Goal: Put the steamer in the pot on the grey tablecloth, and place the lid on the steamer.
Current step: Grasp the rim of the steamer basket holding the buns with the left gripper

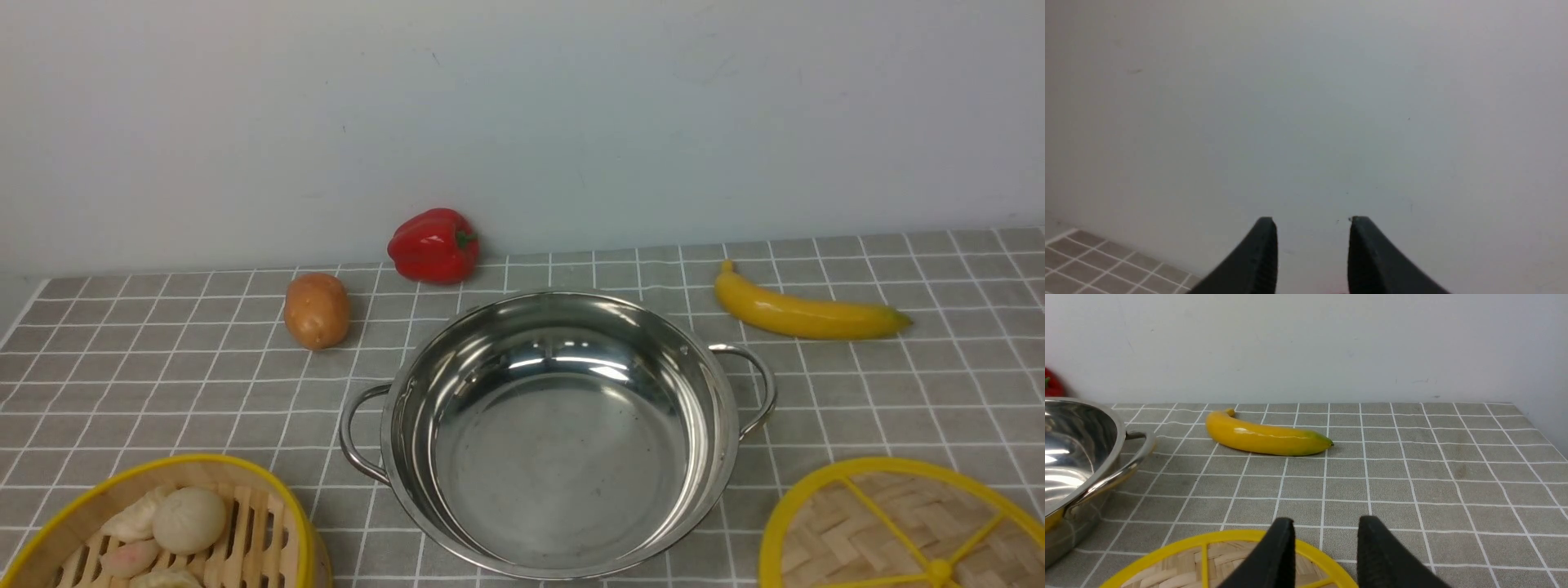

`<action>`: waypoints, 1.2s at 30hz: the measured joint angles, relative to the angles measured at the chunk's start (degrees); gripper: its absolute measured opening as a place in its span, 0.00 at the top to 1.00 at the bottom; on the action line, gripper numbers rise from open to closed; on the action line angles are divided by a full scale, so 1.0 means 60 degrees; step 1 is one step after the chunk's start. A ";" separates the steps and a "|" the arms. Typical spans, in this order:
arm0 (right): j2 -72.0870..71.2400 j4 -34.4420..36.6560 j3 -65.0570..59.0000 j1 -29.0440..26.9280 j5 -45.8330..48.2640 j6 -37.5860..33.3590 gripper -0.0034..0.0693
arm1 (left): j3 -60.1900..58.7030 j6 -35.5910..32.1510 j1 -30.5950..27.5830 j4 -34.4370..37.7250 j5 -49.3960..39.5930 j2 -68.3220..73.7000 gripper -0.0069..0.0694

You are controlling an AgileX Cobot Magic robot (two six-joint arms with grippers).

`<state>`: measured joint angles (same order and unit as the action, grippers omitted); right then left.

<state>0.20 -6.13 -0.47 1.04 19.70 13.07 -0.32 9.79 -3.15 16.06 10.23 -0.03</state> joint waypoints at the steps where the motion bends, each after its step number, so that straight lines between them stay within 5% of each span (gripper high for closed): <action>1: 0.0000 0.0000 0.0000 0.0000 0.0000 0.0000 0.62 | 0.0053 0.0181 0.0000 0.0000 -0.0086 0.0000 0.59; 8: 0.0000 0.0000 0.0000 0.0000 0.0000 0.0000 0.62 | 0.2475 0.0693 0.0000 -0.0639 -0.4532 0.0052 0.59; 13: 0.0000 0.0000 0.0000 0.0000 0.0000 0.0000 0.62 | 0.4819 -0.0430 0.0000 -0.0644 -0.9429 0.1250 0.59; 17: 0.0000 0.0000 0.0000 0.0000 0.0000 0.0000 0.62 | 0.5629 -0.1717 0.0000 -0.0485 -1.1876 0.2276 0.59; 24: 0.0000 0.0000 0.0000 0.0000 0.0000 0.0000 0.62 | 0.5744 -0.6550 0.0000 0.0487 -1.3229 0.4460 0.59; 36: 0.0000 0.0000 0.0000 0.0000 -0.0003 0.0000 0.62 | 0.5806 -0.7489 0.0000 0.1227 -1.2388 0.8563 0.59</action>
<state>0.20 -6.13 -0.47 1.04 19.68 13.07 34.51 -35.14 -3.15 23.42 -64.10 51.34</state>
